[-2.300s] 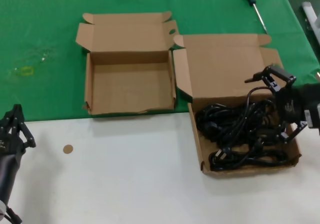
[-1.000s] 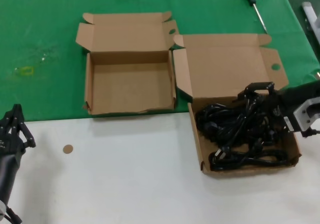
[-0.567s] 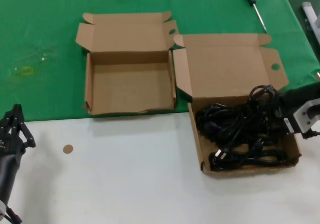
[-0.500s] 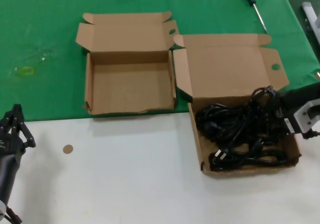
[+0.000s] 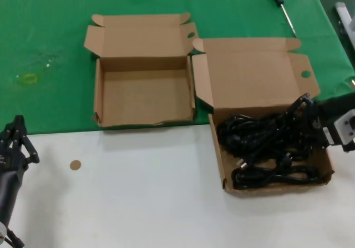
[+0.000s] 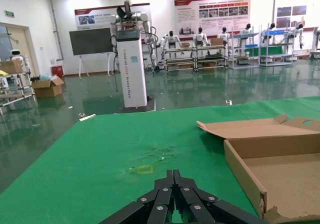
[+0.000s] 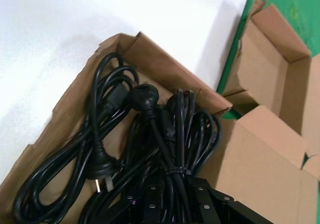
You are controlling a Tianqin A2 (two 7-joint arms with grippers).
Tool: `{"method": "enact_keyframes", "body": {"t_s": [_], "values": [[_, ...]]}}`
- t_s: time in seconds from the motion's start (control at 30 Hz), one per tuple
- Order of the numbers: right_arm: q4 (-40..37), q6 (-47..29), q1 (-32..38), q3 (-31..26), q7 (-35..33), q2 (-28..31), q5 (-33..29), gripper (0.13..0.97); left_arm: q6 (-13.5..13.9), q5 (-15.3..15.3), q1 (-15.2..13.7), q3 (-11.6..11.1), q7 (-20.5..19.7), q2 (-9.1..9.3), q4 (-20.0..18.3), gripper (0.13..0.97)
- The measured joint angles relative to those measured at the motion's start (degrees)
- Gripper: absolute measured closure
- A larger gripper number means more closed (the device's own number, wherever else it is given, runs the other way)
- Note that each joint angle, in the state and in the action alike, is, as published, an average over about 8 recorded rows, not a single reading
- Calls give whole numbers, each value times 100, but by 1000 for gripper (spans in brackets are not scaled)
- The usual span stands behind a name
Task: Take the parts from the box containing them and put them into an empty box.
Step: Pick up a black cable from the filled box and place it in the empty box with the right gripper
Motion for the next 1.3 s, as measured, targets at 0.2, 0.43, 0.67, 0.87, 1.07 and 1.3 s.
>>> {"method": "enact_keyframes", "body": {"t_s": [0.2,0.43,0.67,0.87,1.07,1.3], "values": [[129,-20,42,91,189,7,110,872,0,0,0,0,0,0,0,945],[239,30,287,175,520,-186,220,873,0,0,0,0,0,0,0,945],[323,212,572,145,847,-642,262,874,0,0,0,0,0,0,0,945],[393,473,717,19,1077,-1155,212,875,0,0,0,0,0,0,0,945],[278,906,766,-150,1134,-1818,123,875,0,-1,0,0,0,0,0,945],[-305,1425,841,-358,908,-2598,14,876,0,-1,0,0,0,0,0,945]]}}
